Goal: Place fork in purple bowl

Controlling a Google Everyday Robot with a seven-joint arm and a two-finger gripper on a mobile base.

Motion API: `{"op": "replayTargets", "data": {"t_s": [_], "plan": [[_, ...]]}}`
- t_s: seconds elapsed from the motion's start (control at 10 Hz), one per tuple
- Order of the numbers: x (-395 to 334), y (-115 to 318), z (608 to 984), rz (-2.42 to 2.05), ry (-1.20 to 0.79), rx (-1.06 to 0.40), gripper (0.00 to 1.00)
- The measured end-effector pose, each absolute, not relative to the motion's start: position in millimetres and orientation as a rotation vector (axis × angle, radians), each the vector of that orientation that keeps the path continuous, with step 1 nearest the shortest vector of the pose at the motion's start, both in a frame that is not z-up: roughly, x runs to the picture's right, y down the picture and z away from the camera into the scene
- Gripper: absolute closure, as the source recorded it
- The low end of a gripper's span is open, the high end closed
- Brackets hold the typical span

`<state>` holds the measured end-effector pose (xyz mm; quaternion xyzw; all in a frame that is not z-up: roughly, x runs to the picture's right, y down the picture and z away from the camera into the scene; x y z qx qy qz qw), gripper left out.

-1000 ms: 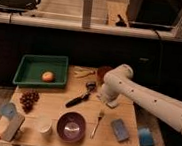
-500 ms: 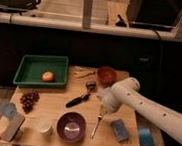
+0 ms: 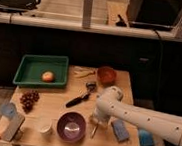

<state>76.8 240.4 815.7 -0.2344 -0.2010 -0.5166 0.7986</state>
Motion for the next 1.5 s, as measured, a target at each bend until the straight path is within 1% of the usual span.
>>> {"op": "replayTargets", "data": {"t_s": [0.2, 0.3, 0.5, 0.6, 0.7, 0.8, 1.0, 1.1, 1.3, 1.5], "plan": [[77.2, 243.8, 815.4, -1.112, -0.394, -0.525, 0.20], [78.8, 244.1, 816.5, -1.112, -0.380, -0.533, 0.23], [79.2, 246.9, 818.4, -1.109, -0.358, -0.561, 0.43], [77.8, 246.0, 819.2, -1.110, -0.351, -0.566, 0.51], [77.5, 245.5, 820.4, -1.108, -0.343, -0.575, 0.63], [77.1, 245.3, 820.5, -1.107, -0.342, -0.576, 0.71], [81.7, 245.0, 817.2, -1.105, -0.336, -0.585, 0.92], [81.2, 245.4, 818.0, -1.105, -0.337, -0.587, 0.96], [78.5, 246.1, 822.9, -1.102, -0.332, -0.601, 0.97], [80.6, 244.6, 820.1, -1.098, -0.329, -0.603, 0.97]]}}
